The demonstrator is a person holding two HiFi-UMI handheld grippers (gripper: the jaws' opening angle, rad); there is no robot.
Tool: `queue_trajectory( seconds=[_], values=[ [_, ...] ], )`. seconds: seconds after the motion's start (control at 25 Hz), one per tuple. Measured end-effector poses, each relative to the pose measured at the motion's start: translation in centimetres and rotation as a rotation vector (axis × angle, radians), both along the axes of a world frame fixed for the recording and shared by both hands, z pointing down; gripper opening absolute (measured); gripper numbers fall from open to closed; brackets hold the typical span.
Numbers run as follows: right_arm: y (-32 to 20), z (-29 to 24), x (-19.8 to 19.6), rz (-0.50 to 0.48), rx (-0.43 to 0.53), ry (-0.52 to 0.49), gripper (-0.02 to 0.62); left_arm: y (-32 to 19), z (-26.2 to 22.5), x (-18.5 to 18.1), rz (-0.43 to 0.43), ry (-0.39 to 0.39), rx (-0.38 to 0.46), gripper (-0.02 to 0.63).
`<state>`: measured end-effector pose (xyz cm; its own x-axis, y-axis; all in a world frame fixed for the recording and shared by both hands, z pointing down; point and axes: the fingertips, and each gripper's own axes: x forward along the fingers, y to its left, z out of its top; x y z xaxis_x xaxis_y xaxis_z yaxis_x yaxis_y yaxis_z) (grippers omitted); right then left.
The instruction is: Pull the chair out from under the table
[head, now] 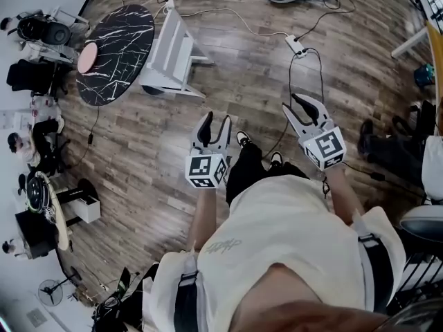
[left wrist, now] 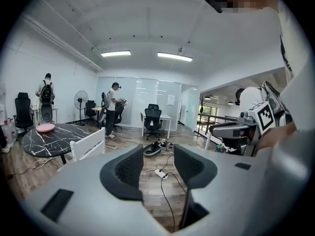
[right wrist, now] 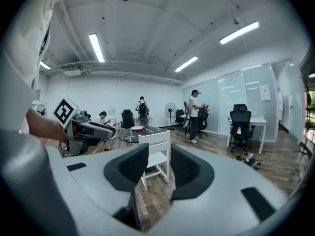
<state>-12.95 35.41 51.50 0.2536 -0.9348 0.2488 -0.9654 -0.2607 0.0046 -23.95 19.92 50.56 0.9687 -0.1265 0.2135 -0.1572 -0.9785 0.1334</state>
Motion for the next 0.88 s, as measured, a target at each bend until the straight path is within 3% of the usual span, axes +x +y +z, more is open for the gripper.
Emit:
queue_trajectory(
  seconds=[0.2, 0.56, 0.88],
  values=[
    [-3.8, 0.5, 1.9, -0.005, -0.032, 0.001, 0.137, -3.6, 1.1, 2.4, 0.032, -0.014, -0.027, 0.192],
    [-13.4, -3.8, 6.8, -0.02, -0.036, 0.087, 0.137, -11.8, -0.8, 7.4, 0.05, 0.05, -0.009, 0.192],
    [-19.1, -2.9, 7.6, 0.002, -0.055, 0.064, 0.138, -17.5, -0.6, 9.0, 0.092, 0.061, -0.061, 0.19]
  ],
)
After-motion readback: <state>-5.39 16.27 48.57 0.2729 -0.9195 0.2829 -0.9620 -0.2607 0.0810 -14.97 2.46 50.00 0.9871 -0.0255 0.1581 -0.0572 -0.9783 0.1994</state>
